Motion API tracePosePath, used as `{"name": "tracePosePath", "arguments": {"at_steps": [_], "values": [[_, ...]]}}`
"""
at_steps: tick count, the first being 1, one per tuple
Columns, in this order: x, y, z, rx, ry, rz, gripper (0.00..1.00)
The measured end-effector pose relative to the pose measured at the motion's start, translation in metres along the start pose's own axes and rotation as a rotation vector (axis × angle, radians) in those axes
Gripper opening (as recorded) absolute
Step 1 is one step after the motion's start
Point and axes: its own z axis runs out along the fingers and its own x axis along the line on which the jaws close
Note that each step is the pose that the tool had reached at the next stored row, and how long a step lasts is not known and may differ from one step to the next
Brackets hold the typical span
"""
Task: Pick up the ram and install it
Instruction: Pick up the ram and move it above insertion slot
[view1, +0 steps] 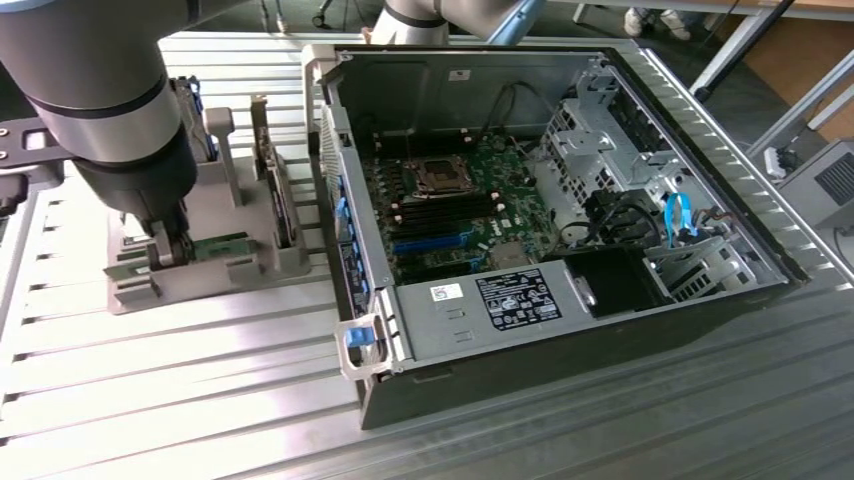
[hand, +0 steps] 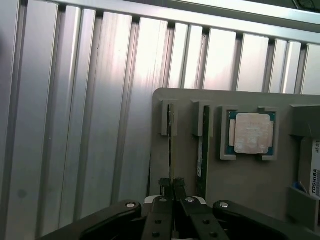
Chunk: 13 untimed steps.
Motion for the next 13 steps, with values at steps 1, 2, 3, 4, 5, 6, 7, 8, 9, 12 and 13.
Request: {"name": "tracePosePath", "arguments": {"at_steps": [1,2,3,4,5,6,7,8,9,12,13], "values": [[0.000,0.0000,-0.0012,0.0001,0.0000,0.000,0.11],[0.000,0.0001,-0.0038,0.0001,0.0000,0.000,0.11],[0.000,0.0001,-0.0060,0.0000,0.0000,0.000,0.11],[-0.001,0.0002,-0.0085,0.0001,-0.0001,0.000,0.11],[-0.001,0.0002,-0.0108,0.0000,0.0000,0.000,0.11],[-0.001,0.0003,-0.0141,0.0001,0.0000,0.000,0.11],[-0.001,0.0003,-0.0166,0.0001,0.0000,0.000,0.11],[-0.001,0.0004,-0.0196,0.0000,0.0000,0.000,0.11],[-0.001,0.0004,-0.0212,0.0000,0.0000,0.000,0.11],[-0.002,0.0007,-0.0338,0.0001,0.0000,0.000,0.11],[-0.002,0.0007,-0.0371,0.0000,0.0000,0.000,0.11]]}}
